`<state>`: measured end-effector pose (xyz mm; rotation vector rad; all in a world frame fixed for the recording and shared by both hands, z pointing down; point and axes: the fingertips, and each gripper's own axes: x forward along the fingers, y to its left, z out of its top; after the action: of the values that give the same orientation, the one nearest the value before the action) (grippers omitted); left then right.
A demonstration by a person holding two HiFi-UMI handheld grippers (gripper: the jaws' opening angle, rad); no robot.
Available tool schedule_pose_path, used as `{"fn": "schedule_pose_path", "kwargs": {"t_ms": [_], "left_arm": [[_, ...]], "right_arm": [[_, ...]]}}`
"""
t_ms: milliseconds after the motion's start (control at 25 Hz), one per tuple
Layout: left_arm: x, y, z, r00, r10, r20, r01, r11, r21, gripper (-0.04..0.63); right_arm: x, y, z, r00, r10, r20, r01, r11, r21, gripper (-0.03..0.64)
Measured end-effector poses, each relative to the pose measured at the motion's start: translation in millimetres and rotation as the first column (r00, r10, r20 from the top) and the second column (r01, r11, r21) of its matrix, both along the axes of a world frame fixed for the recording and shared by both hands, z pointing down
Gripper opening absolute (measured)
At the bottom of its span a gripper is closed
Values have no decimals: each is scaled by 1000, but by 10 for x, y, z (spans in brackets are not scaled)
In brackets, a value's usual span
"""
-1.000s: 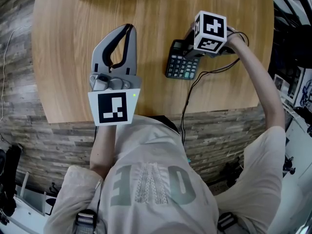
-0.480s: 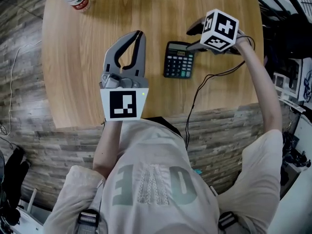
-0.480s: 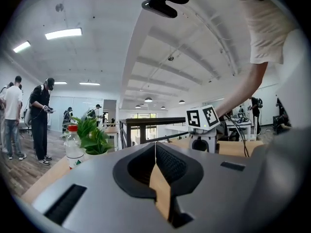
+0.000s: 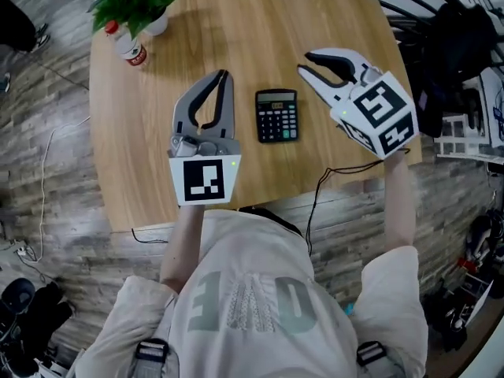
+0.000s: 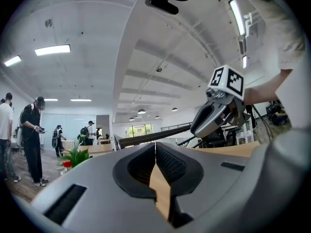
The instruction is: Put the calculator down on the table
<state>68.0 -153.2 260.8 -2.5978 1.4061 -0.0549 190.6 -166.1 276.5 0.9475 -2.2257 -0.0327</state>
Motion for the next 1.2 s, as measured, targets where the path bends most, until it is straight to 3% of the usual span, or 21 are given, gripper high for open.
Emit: {"fn": "schedule_pose_path", "kwargs": {"t_ms": [120,200,280,440,520,600,680,880,1080,1200], "left_arm": [[104,88,-209,1000,20,15,-21,999,51,12],[168,171,-335,999,32,25,-34,996,81,12],[234,254,-423,998,48,28,-51,994,95,12],[371,412,-503,996,89,4,-89,992,93,12],[436,487,-518,995,103,0,-103,991,91,12],[485,550,-542,993,120,-15,-118,989,88,12],[510,596,-570,991,133,-27,-130,987,92,12],[534,649,-568,991,130,14,-131,985,116,12],[540,636,-603,992,126,12,-127,984,124,12],[547,617,-602,992,128,16,-129,984,124,12]], "right_arm": [[36,263,-407,991,110,77,-125,963,240,53],[137,423,-618,970,198,140,-237,897,374,43],[264,589,-775,922,285,262,-377,811,447,40],[411,982,-818,760,372,533,-623,648,438,40],[392,1170,-757,691,385,612,-695,587,416,40],[357,1336,-687,642,390,660,-737,549,393,23],[328,1427,-622,628,395,671,-749,540,383,21],[327,1445,-495,641,419,643,-742,553,379,21],[284,1385,-556,638,423,644,-746,548,379,21],[254,1349,-513,634,426,645,-741,572,352,21]]}}
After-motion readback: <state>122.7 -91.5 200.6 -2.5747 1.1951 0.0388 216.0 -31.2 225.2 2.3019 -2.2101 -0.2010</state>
